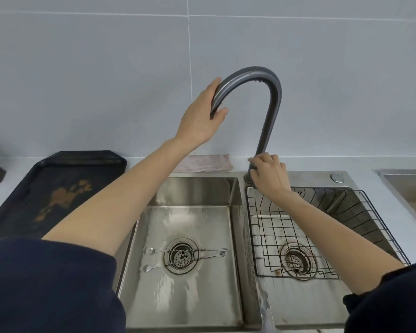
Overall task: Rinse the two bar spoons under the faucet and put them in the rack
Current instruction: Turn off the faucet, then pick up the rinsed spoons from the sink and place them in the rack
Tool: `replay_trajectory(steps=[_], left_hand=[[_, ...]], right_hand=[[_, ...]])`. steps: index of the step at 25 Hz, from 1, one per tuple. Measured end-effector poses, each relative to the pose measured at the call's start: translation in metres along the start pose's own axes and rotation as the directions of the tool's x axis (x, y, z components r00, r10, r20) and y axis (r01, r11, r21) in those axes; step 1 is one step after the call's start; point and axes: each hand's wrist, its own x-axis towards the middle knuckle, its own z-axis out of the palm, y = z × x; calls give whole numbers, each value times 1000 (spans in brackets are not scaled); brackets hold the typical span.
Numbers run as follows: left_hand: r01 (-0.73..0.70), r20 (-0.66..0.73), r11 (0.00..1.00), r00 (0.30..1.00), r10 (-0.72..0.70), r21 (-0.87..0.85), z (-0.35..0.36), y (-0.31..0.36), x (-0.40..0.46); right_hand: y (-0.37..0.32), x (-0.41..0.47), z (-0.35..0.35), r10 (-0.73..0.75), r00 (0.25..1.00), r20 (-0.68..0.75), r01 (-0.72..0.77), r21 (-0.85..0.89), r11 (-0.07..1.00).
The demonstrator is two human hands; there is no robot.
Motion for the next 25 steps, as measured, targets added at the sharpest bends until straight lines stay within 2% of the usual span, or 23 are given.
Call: replay_trajectory(steps=[4, 7, 11, 14, 18, 21, 25], left_hand=[[160, 72, 987, 985, -159, -6, 4, -39, -45], [301, 102, 953, 947, -303, 34, 8, -81, -80], [387, 219, 909, 884, -413, 153, 18, -138, -118], [480, 287, 857, 808, -515, 187, 36, -171, -146], [588, 379, 767, 668, -640, 258, 70, -210, -184], [592, 477, 736, 569, -670, 329, 96, -229, -205], [540, 562, 733, 483, -672, 413, 121, -244, -222]], right_hand=[[-26, -18, 28, -117, 985, 129, 116, 18, 993], [-39, -29, 61, -140, 959, 246, 141, 15, 990], [-56, -40, 108, -118, 902, 416, 134, -10, 991], [-64, -47, 137, -89, 850, 520, 100, 8, 995], [-66, -53, 171, -58, 767, 639, 89, -17, 996], [-65, -56, 195, -33, 707, 706, 84, -38, 996], [-61, -63, 220, -6, 651, 759, 86, -66, 994]])
